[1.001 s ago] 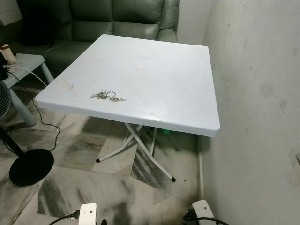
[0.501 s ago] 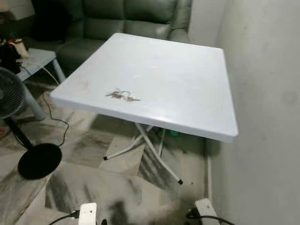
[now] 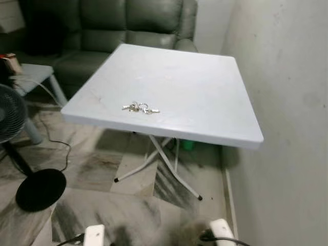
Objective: Hang keys on a hook
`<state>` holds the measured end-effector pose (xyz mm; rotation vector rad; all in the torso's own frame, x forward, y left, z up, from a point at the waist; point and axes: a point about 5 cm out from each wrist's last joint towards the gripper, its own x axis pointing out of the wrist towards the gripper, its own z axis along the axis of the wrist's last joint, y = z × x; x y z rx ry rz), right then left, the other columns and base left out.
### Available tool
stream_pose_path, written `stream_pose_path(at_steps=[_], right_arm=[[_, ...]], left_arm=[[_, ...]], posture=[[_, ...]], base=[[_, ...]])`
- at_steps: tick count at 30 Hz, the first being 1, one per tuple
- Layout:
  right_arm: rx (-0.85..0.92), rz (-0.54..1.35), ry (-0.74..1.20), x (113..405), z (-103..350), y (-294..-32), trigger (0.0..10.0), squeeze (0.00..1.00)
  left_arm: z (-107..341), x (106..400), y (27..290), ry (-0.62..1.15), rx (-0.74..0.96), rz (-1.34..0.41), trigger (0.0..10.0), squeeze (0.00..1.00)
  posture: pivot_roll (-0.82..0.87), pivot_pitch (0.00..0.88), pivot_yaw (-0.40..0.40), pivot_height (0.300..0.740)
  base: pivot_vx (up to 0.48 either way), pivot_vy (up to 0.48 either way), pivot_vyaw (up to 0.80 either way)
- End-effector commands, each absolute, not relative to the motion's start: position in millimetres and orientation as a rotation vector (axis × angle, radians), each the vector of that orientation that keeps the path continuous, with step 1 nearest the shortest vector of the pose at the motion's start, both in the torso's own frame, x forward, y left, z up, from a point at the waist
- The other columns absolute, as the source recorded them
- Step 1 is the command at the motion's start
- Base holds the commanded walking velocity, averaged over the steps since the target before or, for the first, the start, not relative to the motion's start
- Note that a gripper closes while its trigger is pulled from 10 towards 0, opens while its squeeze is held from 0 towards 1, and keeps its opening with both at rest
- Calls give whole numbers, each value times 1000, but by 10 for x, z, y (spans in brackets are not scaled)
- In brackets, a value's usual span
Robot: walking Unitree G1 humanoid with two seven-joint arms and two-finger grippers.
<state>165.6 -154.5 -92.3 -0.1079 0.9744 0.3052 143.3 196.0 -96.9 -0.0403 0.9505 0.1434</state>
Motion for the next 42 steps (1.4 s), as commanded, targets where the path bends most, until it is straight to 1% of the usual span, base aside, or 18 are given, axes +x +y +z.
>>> stream_pose_path(at_steps=[1,30,33,42], right_arm=[[-129,269,987,1638,-922,-1705,10000,0],[-126,268,998,1594,-941,-1700,10000,0],[-127,264,1002,1578,-946,-1712,10000,0],[-127,267,1004,1569,-948,-1721,10000,0]], left_arm=[[-967,1478,1842,940,-63,118,10000,0],[-978,1444,1861,952,-51,111,10000,0],[-978,1446,1855,953,-45,106,10000,0],[-984,1431,1844,955,-33,103,10000,0]], posture=[[-40,0,-39,740],[-38,0,-36,740],[-40,0,-37,740],[-37,0,-41,740]], base=[[0,480,0],[0,480,0],[0,344,0],[0,0,0]])
